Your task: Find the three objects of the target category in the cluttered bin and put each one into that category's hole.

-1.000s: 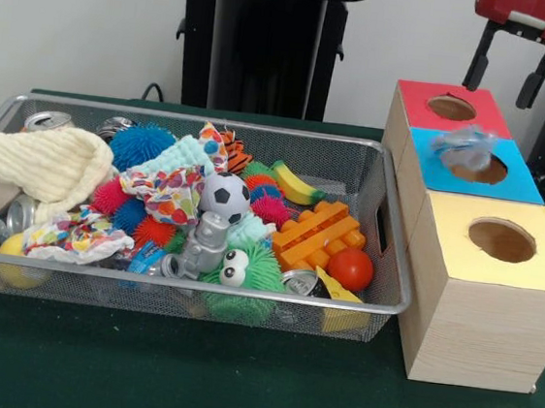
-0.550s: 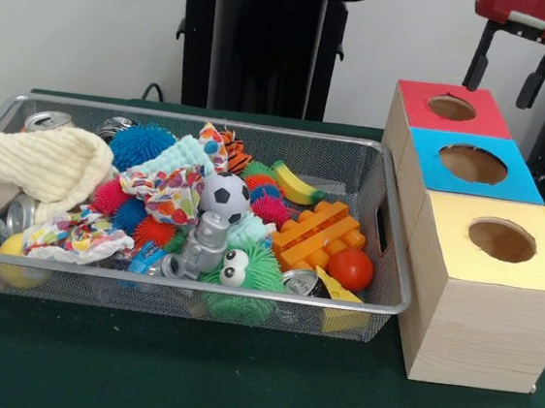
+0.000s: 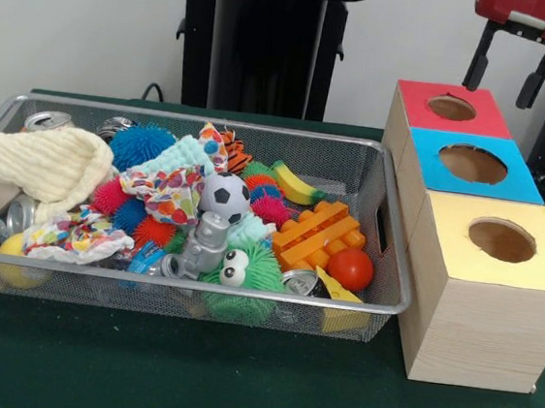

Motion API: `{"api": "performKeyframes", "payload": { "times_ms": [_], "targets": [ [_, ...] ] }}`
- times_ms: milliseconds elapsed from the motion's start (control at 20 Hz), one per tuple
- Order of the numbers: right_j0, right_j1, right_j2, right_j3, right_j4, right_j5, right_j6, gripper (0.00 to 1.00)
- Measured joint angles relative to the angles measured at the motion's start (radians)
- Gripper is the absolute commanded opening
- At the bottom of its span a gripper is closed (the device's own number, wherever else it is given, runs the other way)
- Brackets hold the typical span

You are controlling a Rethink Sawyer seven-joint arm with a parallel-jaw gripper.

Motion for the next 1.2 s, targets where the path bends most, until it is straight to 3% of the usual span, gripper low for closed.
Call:
{"api": "performKeyframes", "payload": {
  "times_ms": [650,1200],
  "targets": [
    [-0.031,-0.008,0.004,0.006,0.000,-0.012,0.000,1.00],
    [-0.230,-0.077,0.077,0.099,-0.001,-0.044,0.000,1.00]
  ]
}}
